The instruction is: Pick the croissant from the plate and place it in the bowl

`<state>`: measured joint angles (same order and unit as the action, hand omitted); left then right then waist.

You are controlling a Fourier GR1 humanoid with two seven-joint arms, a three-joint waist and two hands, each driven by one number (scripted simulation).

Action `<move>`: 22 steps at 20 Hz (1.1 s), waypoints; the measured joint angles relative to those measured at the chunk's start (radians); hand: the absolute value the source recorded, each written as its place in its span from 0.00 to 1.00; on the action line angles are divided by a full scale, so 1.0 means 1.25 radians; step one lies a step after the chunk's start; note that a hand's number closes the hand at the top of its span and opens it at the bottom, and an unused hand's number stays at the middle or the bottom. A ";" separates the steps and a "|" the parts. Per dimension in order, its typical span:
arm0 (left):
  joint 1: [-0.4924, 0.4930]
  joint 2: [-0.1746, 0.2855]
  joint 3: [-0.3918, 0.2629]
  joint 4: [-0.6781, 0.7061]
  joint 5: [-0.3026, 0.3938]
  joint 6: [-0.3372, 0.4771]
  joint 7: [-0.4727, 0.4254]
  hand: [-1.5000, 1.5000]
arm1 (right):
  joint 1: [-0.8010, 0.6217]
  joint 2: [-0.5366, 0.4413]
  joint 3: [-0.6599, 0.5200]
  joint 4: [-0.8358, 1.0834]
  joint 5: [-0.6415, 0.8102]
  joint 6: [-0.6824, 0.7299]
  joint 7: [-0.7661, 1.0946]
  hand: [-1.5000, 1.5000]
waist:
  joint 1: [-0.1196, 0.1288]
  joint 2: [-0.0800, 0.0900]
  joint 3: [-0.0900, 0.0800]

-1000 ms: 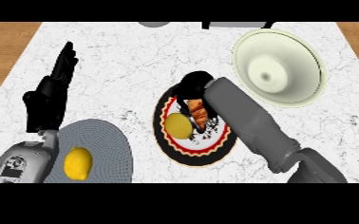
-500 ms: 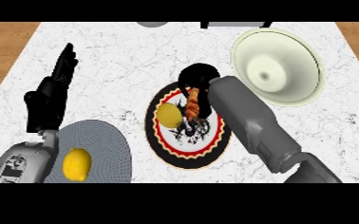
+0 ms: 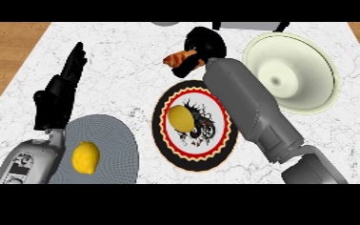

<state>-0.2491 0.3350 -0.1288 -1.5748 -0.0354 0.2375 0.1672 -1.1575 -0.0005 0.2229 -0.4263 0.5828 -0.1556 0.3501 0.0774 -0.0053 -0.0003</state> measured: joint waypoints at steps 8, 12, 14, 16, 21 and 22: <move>-0.026 -0.011 -0.014 0.021 -0.006 -0.009 0.003 0.50 | -0.120 0.000 0.046 -0.037 0.030 -0.330 0.342 1.00 | 0.024 0.001 -0.004; -0.036 -0.011 -0.006 0.034 -0.007 -0.009 -0.002 0.50 | -0.158 -0.002 0.123 -0.026 0.075 -0.399 0.496 1.00 | 0.019 0.002 -0.004; -0.034 -0.013 -0.002 0.039 -0.010 -0.003 -0.004 0.50 | -0.169 -0.003 0.155 -0.026 0.097 -0.425 0.543 1.00 | 0.009 0.003 -0.003; -0.036 -0.010 0.005 0.042 -0.009 -0.004 -0.003 0.50 | -0.163 -0.005 0.184 -0.031 0.116 -0.455 0.563 1.00 | -0.001 0.003 -0.003; -0.007 -0.010 0.019 0.031 -0.013 0.007 -0.010 0.50 | -0.139 -0.009 0.197 -0.021 0.169 -0.524 0.579 1.00 | -0.033 0.001 -0.001; 0.002 -0.007 0.022 0.026 -0.012 0.007 -0.012 0.50 | -0.132 -0.013 0.192 -0.019 0.180 -0.538 0.577 1.00 | -0.039 0.000 -0.001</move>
<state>-0.2467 0.3265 -0.1008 -1.5417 -0.0507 0.2459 0.1523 -1.3223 -0.0172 0.4630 -0.4506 0.8080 -0.8286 1.0710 0.0288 -0.0056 -0.0016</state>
